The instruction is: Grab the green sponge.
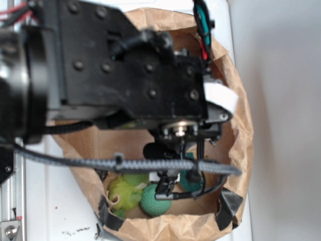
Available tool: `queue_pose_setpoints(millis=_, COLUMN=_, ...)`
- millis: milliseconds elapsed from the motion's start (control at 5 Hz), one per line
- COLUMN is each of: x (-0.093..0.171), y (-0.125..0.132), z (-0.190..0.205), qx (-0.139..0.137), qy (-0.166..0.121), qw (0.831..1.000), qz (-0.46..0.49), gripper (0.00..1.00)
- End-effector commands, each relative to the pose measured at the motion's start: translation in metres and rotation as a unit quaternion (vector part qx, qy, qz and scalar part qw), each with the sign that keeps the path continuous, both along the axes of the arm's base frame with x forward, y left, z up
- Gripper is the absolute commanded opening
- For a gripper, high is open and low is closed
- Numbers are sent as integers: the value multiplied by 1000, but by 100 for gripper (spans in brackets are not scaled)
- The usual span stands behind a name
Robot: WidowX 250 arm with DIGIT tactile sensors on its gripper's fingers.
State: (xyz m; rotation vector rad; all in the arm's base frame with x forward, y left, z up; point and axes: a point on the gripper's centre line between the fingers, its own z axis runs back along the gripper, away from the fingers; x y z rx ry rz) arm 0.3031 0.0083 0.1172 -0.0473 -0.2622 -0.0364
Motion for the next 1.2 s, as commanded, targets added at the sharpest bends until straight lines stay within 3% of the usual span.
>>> queue_pose_setpoints(millis=0, x=36, y=-35, z=-25, qx=-15, qy=-28, qw=999, qz=-32, gripper=100)
queue_pose_setpoints(millis=200, x=45, y=-54, z=-32, qx=-11, qy=-48, qw=998, qz=-42, gripper=100)
queue_pose_setpoints(millis=400, x=42, y=-76, z=-43, qx=-31, qy=-33, qw=996, qz=-76, gripper=100)
queue_pose_setpoints(millis=800, x=42, y=-79, z=-34, qx=-64, qy=-28, qw=992, qz=-101, gripper=100)
queue_pose_setpoints(millis=1000, x=48, y=-77, z=-50, qx=-44, qy=-17, qw=994, qz=-95, gripper=0)
